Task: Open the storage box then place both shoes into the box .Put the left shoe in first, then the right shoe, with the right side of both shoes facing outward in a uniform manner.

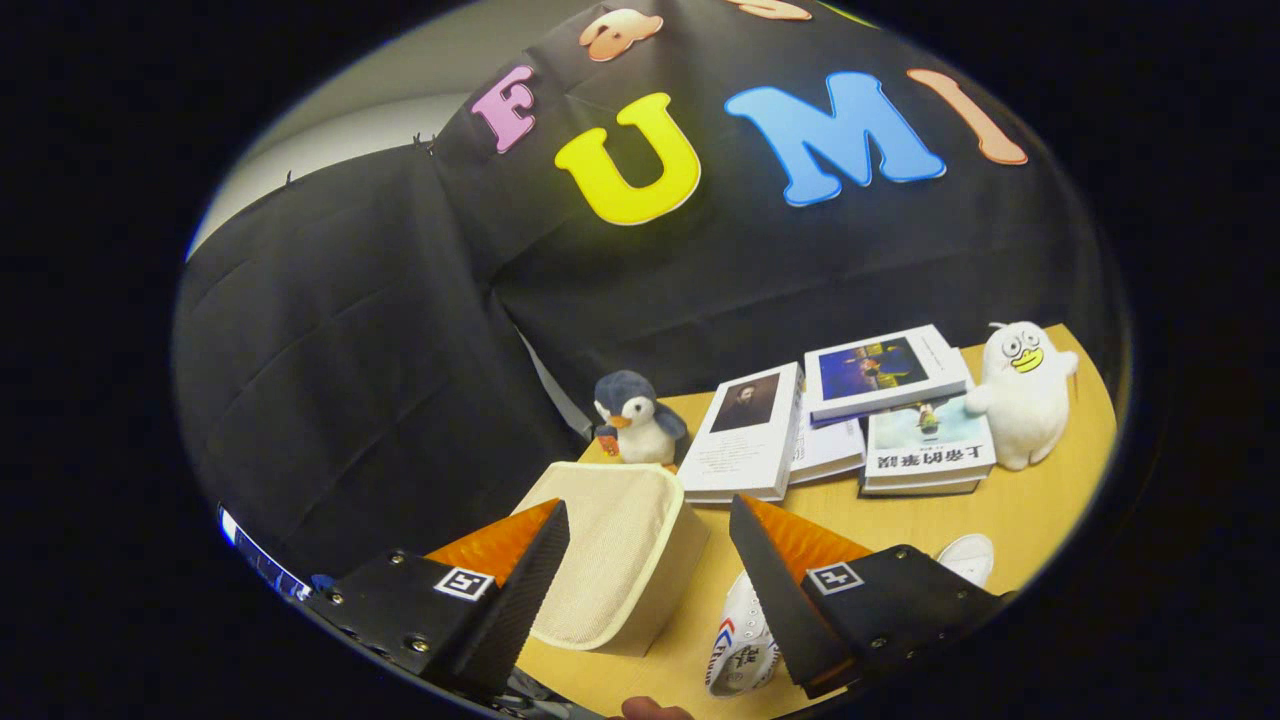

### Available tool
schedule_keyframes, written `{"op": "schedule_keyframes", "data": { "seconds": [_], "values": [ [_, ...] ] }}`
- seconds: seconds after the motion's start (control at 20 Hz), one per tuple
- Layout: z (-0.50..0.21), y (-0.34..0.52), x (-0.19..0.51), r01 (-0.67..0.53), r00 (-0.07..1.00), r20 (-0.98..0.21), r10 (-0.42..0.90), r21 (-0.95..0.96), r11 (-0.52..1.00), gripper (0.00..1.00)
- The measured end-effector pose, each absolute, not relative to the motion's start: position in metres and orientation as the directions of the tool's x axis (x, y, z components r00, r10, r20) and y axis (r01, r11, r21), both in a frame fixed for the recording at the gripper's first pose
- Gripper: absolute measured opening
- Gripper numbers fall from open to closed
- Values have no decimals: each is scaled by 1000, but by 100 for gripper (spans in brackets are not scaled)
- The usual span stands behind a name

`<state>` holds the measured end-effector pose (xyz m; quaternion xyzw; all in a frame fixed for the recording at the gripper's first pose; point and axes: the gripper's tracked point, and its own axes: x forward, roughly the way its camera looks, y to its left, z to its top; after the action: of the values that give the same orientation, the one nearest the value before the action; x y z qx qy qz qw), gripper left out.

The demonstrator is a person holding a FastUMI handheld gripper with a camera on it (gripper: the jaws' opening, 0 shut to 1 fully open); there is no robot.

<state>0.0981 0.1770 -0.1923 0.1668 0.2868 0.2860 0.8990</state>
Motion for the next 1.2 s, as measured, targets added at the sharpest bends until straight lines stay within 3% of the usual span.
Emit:
{"op": "schedule_keyframes", "data": {
  "seconds": [0.5, 1.05, 1.1, 1.2],
  "values": [
    [-285, 227, 95, -300, 482, -516, 708, 662, 687, 98],
    [-308, 269, 86, -189, 321, -413, 852, 854, 485, 97],
    [-305, 268, 86, -180, 314, -409, 857, 860, 477, 96],
    [-299, 270, 88, -150, 308, -399, 864, 876, 458, 76]
  ]
}}
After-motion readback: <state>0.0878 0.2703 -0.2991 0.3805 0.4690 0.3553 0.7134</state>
